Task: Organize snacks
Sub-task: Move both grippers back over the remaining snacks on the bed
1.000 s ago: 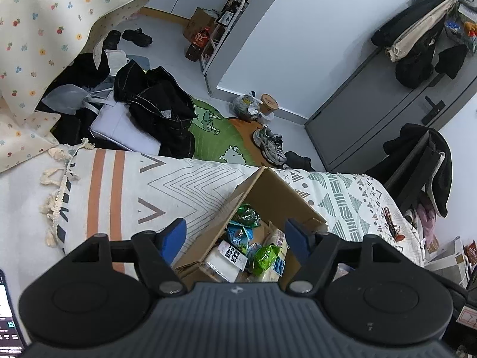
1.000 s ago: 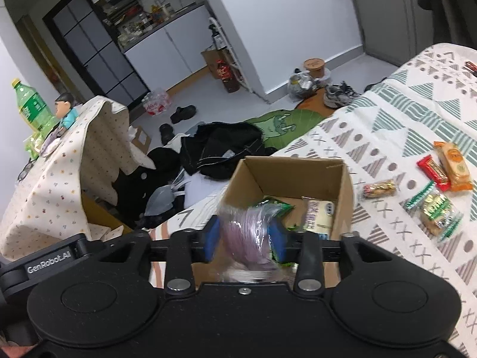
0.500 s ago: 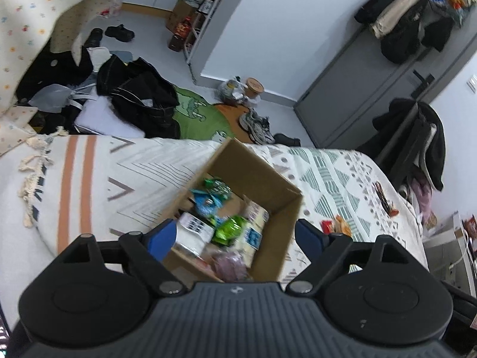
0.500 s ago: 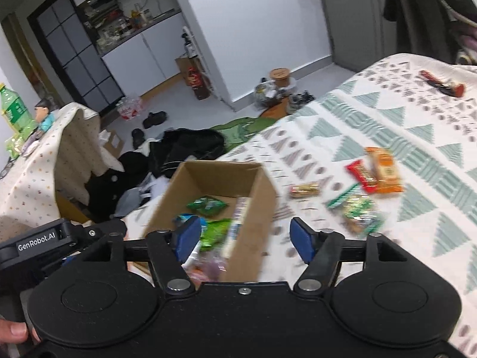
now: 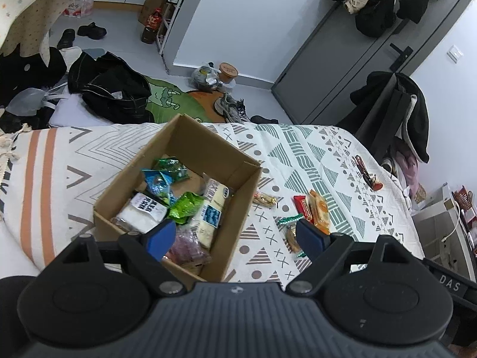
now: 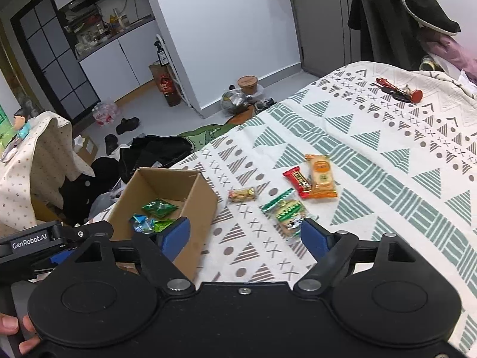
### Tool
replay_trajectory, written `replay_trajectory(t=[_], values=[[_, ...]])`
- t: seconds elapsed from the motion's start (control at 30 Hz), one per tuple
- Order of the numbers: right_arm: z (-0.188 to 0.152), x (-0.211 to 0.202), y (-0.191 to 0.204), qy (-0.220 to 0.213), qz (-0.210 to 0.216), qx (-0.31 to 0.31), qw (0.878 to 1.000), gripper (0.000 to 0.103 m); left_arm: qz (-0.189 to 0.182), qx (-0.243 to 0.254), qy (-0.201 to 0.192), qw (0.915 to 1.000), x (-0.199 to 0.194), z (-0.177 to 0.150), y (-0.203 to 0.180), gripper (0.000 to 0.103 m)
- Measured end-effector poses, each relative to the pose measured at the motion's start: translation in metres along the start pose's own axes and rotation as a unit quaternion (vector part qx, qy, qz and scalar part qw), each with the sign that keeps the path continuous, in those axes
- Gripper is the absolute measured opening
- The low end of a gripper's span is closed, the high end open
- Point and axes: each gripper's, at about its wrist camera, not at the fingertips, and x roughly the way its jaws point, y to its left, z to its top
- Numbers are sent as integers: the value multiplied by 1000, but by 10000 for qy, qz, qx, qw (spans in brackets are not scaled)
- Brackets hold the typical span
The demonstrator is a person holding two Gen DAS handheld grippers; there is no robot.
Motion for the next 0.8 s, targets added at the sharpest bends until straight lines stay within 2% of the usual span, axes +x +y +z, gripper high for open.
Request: replay_trajectory(t=[0.17, 0.37, 0.8], values=[[2, -5, -11, 30, -18, -89, 10000, 86, -14, 107, 55, 9999, 9, -4, -15, 91], [8, -7, -34, 2, -50, -24, 10000, 87, -47, 244, 148, 9996, 23, -9, -35, 91], [-5, 22, -83, 74, 8, 331, 9994, 93, 121, 516, 396, 9978, 62, -27, -71, 92]])
